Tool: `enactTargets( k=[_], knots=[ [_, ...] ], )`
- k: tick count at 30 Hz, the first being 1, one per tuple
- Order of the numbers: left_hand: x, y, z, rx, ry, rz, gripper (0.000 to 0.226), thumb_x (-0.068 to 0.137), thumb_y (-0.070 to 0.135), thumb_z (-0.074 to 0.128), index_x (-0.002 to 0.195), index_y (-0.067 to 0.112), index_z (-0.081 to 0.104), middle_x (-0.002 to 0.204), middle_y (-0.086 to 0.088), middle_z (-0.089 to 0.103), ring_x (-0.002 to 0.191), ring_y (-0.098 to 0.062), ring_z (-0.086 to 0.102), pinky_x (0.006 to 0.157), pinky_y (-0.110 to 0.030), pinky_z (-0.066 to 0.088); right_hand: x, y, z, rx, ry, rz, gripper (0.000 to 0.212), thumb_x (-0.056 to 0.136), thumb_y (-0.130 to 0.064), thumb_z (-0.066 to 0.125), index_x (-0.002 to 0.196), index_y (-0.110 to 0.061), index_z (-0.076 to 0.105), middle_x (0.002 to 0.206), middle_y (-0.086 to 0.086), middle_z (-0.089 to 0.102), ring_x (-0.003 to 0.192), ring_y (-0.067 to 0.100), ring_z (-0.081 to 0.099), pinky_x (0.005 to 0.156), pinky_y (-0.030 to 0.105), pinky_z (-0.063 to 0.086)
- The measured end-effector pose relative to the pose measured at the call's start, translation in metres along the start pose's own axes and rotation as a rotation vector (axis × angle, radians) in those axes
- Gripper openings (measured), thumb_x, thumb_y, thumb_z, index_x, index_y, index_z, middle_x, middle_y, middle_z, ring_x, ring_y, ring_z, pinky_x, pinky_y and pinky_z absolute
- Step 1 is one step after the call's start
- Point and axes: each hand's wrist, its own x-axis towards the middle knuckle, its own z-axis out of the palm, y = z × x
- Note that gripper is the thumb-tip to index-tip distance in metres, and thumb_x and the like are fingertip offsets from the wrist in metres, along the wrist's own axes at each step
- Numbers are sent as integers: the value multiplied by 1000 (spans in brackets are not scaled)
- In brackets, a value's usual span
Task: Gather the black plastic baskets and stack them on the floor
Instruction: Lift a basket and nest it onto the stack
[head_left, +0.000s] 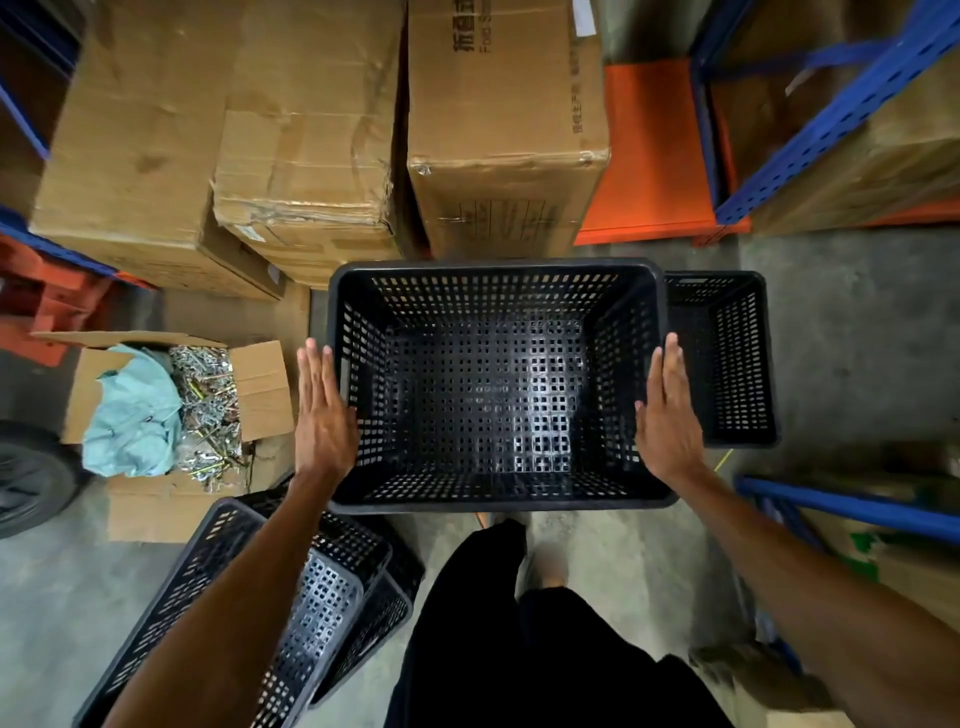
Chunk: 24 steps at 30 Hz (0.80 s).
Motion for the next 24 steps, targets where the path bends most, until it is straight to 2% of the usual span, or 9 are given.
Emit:
enactTargets(
  k=[4,7,9,11,13,15,17,21,24],
  knots=[
    [10,-4,7,63,-16,31,98,79,-14,46,155,13,-10,163,-9,-17,152,-26,-14,123,-49,14,8,4,6,35,19,21,73,96,-10,42,154,-1,0,164,12,-10,152,30,-5,122,44,18],
    [10,-7,9,74,-53,19,94,81,-12,42,155,15,-10,164,-6,-15,152,-24,-12,115,-51,34,8,3,9,24,-1,35,70,97,-11,41,154,1,2,164,13,-8,152,31,-4,124,37,7],
    [13,-8,11,85,-72,26,94,81,-11,43,156,14,-8,164,-6,-14,153,-25,-10,112,-52,38,9,4,9,12,-1,36,67,97,-11,41,154,3,7,164,14,-7,152,32,-4,124,34,3],
    [13,-8,12,89,-70,29,96,79,-14,45,156,14,-5,164,-7,-13,153,-26,-9,119,-49,27,13,3,8,6,-12,47,63,98,-11,41,153,3,13,163,16,-6,152,33,-3,124,39,9],
    [12,-7,11,97,-84,8,97,77,-17,43,156,14,-3,164,-7,-12,153,-27,-9,125,-32,3,14,2,8,-25,-19,54,60,98,-10,42,152,2,19,163,18,-6,151,34,-3,123,43,14],
    [16,-6,10,118,-112,-12,99,75,-20,41,156,15,-3,164,-8,-14,152,-27,-11,121,-20,-9,15,3,9,-29,-17,37,58,98,-8,44,151,2,24,162,21,-4,151,36,-2,122,47,17],
    [17,-4,9,125,-132,-29,100,74,-21,40,156,16,-3,164,-8,-15,152,-27,-12,120,-22,-7,17,5,9,-23,-2,17,59,98,-7,46,152,0,25,162,22,-4,151,37,-2,121,49,19],
    [15,2,1,135,-141,-25,99,76,-18,42,156,16,-5,164,-7,-17,152,-27,-13,120,-38,6,14,4,12,-60,-13,40,60,98,-13,44,153,-4,23,163,18,-7,151,35,-3,120,42,17],
    [11,8,-9,109,-182,-6,91,84,-4,46,156,15,-8,164,-5,-18,152,-28,-13,117,-49,29,15,1,11,-61,-54,56,66,99,-22,43,155,-5,15,163,14,-10,151,34,-6,122,45,16]
  ],
)
